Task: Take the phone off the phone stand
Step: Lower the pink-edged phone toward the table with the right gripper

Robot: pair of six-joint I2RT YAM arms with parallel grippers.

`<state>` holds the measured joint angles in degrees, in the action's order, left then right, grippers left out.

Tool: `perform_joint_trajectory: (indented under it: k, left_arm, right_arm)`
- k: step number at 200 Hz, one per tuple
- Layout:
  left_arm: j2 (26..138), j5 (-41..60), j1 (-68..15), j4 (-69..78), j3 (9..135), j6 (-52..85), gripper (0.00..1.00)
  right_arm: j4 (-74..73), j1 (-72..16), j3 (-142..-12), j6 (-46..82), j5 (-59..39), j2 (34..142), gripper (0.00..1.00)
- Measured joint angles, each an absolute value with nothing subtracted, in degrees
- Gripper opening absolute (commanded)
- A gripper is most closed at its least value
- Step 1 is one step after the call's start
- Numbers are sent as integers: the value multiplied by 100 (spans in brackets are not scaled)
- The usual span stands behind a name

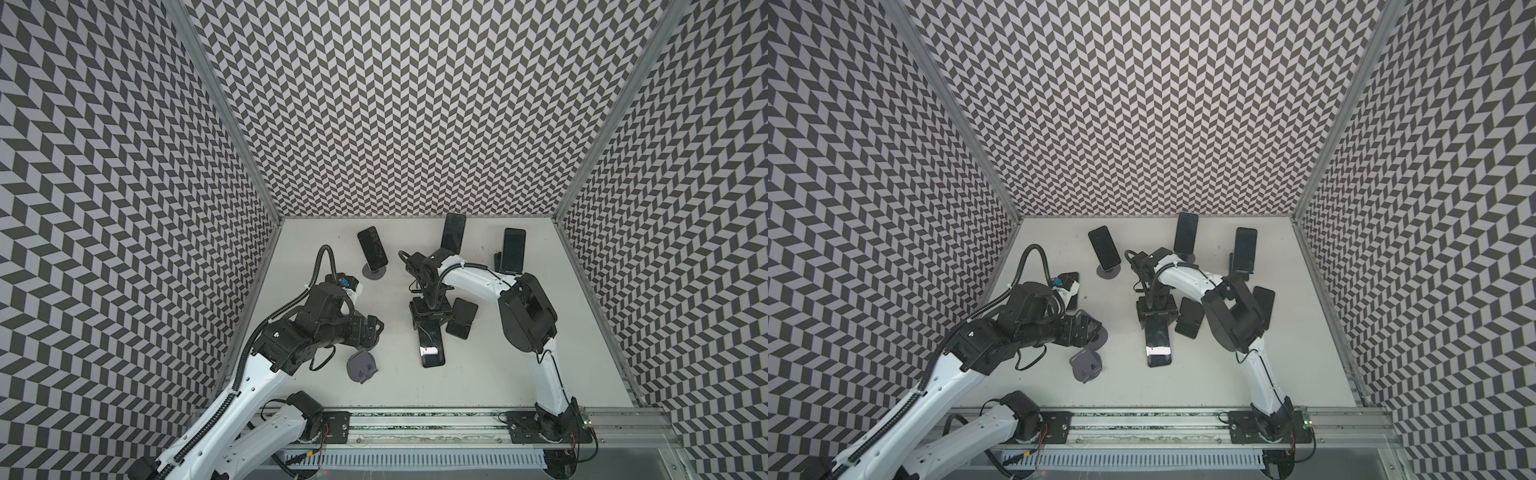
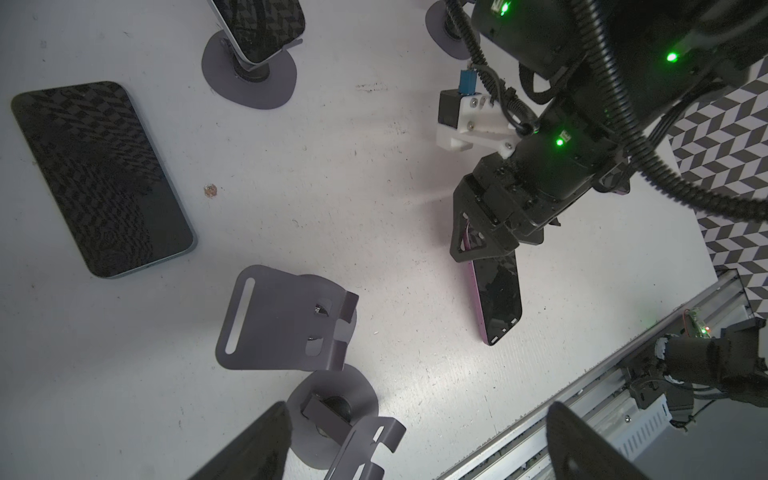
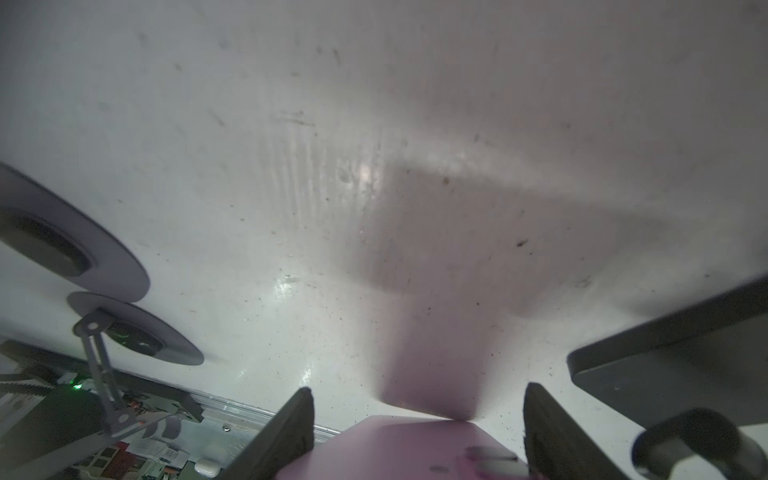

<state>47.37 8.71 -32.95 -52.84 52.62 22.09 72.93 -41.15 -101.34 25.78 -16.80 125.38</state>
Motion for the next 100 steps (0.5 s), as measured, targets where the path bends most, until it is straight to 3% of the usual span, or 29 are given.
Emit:
perform_joint_trajectory:
  k: [100]
  left_arm:
    - [4777, 849, -3227, -5280, 5393, 2191, 96]
  right_arm:
    - [7507, -3994, -10412, 2777, -1855, 12919, 3]
